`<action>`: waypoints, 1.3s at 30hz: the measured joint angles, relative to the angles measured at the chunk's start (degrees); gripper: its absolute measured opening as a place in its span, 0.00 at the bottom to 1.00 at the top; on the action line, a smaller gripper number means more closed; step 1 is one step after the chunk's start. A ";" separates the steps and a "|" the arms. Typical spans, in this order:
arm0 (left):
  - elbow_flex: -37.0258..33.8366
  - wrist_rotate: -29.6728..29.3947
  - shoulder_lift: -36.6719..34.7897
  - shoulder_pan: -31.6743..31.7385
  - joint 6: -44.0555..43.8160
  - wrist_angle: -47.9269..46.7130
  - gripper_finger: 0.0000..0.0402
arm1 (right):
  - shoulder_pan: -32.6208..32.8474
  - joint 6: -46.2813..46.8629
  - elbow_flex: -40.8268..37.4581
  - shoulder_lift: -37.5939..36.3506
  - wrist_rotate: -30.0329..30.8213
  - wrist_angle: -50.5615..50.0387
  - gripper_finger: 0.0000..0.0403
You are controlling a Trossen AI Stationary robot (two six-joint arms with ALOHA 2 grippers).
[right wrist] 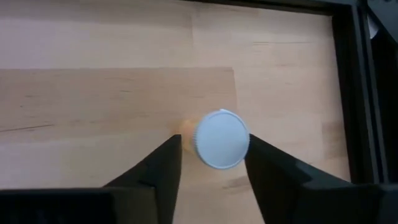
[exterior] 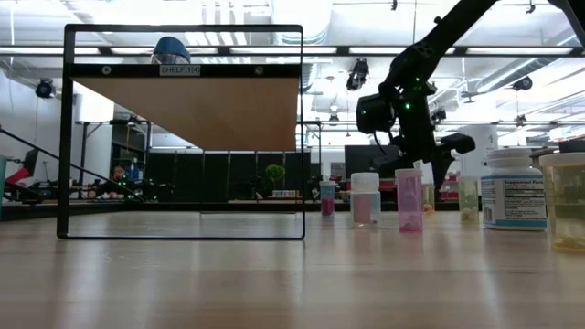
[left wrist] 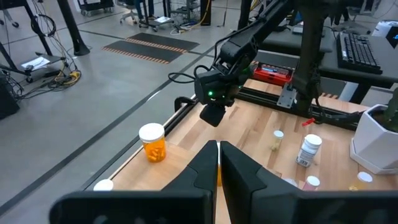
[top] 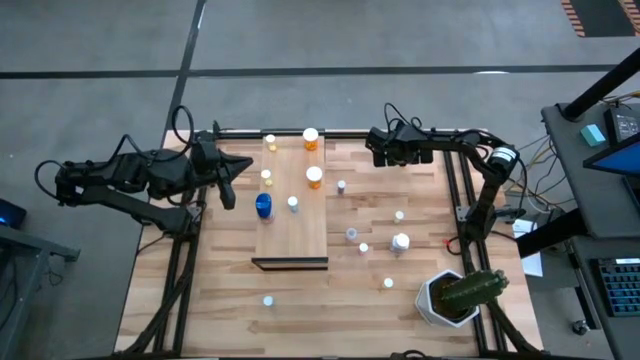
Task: Pick and place medicine bottles onto shelf by color
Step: Put the top right yellow pill bottle on the shelf
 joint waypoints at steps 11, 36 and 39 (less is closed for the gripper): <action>0.00 0.02 0.00 0.00 0.02 0.77 0.00 | 0.02 -1.97 0.46 -0.12 0.64 0.84 0.20; -0.10 0.11 1.66 0.00 0.26 0.74 0.00 | 5.11 -38.82 3.39 -22.93 -38.49 31.31 0.22; -0.11 0.09 1.62 0.00 0.24 0.74 0.00 | 6.95 -40.48 3.39 -20.91 -38.52 31.78 0.22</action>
